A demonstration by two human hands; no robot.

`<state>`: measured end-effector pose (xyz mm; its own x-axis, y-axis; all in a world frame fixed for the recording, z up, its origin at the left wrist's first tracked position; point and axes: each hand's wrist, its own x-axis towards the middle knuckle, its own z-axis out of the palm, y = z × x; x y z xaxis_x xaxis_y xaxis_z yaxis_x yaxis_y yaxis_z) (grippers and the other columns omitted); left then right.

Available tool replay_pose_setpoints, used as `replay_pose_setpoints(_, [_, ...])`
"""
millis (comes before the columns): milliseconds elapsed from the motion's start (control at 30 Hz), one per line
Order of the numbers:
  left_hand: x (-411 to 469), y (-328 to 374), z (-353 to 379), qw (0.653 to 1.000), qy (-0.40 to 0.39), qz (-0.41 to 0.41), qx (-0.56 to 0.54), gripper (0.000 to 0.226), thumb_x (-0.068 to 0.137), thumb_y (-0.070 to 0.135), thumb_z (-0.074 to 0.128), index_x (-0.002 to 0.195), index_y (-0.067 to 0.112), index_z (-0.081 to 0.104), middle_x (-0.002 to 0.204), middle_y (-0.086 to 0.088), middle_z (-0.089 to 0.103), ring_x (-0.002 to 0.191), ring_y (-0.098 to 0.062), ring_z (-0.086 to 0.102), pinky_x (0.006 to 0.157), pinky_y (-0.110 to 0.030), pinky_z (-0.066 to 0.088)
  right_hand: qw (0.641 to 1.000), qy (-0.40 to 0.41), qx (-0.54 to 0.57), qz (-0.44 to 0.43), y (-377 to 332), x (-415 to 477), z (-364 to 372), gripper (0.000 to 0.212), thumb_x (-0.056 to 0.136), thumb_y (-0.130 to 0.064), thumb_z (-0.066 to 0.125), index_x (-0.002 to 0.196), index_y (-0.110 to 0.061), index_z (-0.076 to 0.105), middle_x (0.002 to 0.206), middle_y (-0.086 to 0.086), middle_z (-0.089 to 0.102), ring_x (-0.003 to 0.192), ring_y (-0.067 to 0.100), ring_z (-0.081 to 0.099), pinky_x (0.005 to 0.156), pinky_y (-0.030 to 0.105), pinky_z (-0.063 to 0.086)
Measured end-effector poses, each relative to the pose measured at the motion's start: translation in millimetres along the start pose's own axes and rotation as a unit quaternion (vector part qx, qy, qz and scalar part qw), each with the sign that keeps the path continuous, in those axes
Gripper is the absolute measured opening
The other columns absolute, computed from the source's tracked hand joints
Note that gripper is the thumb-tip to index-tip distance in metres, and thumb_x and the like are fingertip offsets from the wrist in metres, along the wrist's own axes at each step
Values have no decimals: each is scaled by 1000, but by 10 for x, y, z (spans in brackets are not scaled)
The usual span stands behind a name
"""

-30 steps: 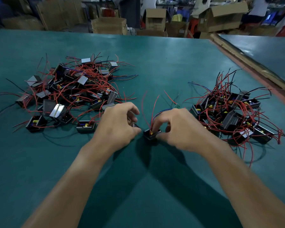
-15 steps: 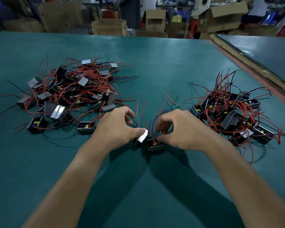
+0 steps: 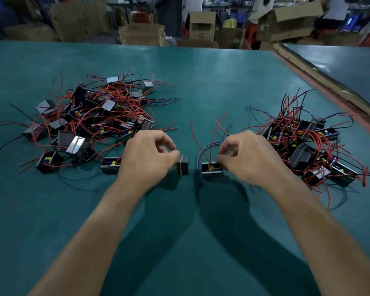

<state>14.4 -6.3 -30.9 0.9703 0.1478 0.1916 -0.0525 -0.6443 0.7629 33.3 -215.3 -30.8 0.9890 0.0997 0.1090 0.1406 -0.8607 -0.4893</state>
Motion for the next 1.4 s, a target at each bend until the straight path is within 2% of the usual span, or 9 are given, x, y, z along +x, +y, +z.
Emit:
replay_pose_setpoints(167, [-4,76,-1,982,-71,-74,-155,8,87,4,66,80,9,66,68,-6,66,47,-12,61,48,-26,50,998,-7,55,-10,0,8,13,1,91,-29,62,90,-29,61,70,-14,70,67,2,60,61,23,43])
replay_pose_setpoints(367, [-8,112,-24,956,-129,-118,-237,10,93,-4,56,95,4,62,89,-15,69,58,-13,65,58,-23,57,999,-44,6,-10,10,-19,5,12,85,-32,71,94,-33,63,82,-17,64,82,10,59,64,21,39])
replay_pose_setpoints(500, [14,138,-57,916,-134,-151,-346,7,97,6,53,97,5,59,97,-17,72,73,-25,70,70,-29,59,998,-55,11,5,11,-5,-22,7,83,-30,69,81,-31,63,73,-12,71,71,11,64,63,25,46])
replay_pose_setpoints(700, [51,138,-144,853,-161,-161,-469,28,93,29,53,109,7,57,106,-20,72,94,-35,71,83,-36,59,994,-87,63,14,7,30,18,14,90,-17,51,93,-27,62,64,-16,72,38,2,46,40,15,37])
replay_pose_setpoints(833, [67,124,-96,894,-81,-156,-411,26,98,26,46,103,6,61,104,-18,73,77,-27,69,75,-35,57,996,11,92,16,19,55,31,25,88,-14,47,99,-29,62,85,-5,75,55,9,52,58,21,41])
replay_pose_setpoints(967, [89,105,-39,936,19,-131,-326,17,95,13,51,85,11,64,86,-10,71,64,-17,60,56,-25,51,976,158,148,40,-5,63,-48,29,84,-7,48,95,-30,63,87,-13,71,62,4,55,67,25,41])
replay_pose_setpoints(1067, [133,21,-19,965,101,-88,-224,17,91,15,55,79,18,66,77,2,66,65,-11,54,62,-28,45,958,216,178,61,-13,58,-122,39,79,2,45,93,-30,60,85,-17,66,73,7,60,71,28,45])
replay_pose_setpoints(1200, [158,-78,3,985,81,-78,-129,8,85,23,63,78,23,68,70,12,65,64,-3,57,65,-26,46,984,131,93,72,29,51,-136,35,82,1,47,93,-29,61,92,-12,68,92,18,64,89,31,50])
replay_pose_setpoints(1400, [65,-79,81,999,-1,-39,11,11,79,20,67,70,24,68,67,11,69,66,-8,63,63,-25,46,997,22,61,49,46,39,-29,20,88,-15,54,81,-29,66,83,-11,71,84,15,66,76,27,50])
